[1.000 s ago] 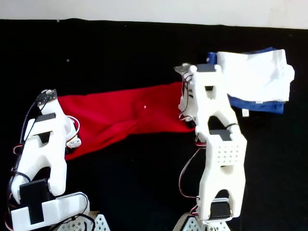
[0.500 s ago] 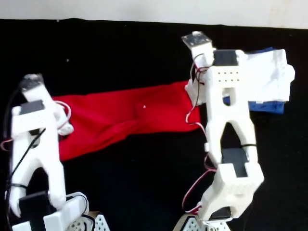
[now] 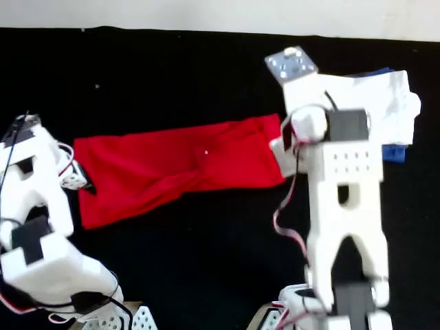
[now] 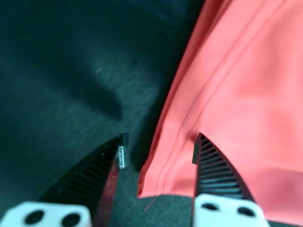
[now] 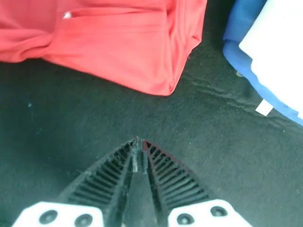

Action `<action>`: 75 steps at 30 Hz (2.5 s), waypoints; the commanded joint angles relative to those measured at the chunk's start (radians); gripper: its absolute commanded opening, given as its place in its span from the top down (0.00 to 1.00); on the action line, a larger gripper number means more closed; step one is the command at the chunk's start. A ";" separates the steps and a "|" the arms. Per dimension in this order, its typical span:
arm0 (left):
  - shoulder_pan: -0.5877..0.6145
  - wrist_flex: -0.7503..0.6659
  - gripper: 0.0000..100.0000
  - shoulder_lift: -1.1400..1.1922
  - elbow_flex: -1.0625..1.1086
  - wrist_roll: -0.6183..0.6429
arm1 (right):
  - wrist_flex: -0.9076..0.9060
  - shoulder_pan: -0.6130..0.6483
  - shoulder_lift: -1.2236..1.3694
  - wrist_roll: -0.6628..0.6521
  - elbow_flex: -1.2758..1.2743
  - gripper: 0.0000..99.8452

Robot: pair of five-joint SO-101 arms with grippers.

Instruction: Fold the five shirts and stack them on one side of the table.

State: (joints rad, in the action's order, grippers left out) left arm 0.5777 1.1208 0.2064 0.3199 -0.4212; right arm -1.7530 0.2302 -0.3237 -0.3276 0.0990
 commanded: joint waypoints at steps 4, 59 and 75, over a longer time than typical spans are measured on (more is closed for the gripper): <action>-0.044 -0.009 0.78 0.128 -0.131 -0.006 | -0.010 0.007 -0.344 -0.006 -0.197 0.99; -0.437 0.646 0.99 -0.223 -0.573 -0.002 | 1.116 -0.331 -0.677 -0.005 -1.705 0.99; -0.745 0.433 0.99 0.208 -0.849 0.101 | 1.118 -0.331 -0.677 -0.005 -1.713 0.99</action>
State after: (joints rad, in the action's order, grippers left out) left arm -0.1266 1.5673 0.3307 -0.4120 -0.3276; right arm -0.6544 -0.0921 -0.9973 -0.3276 -1.5934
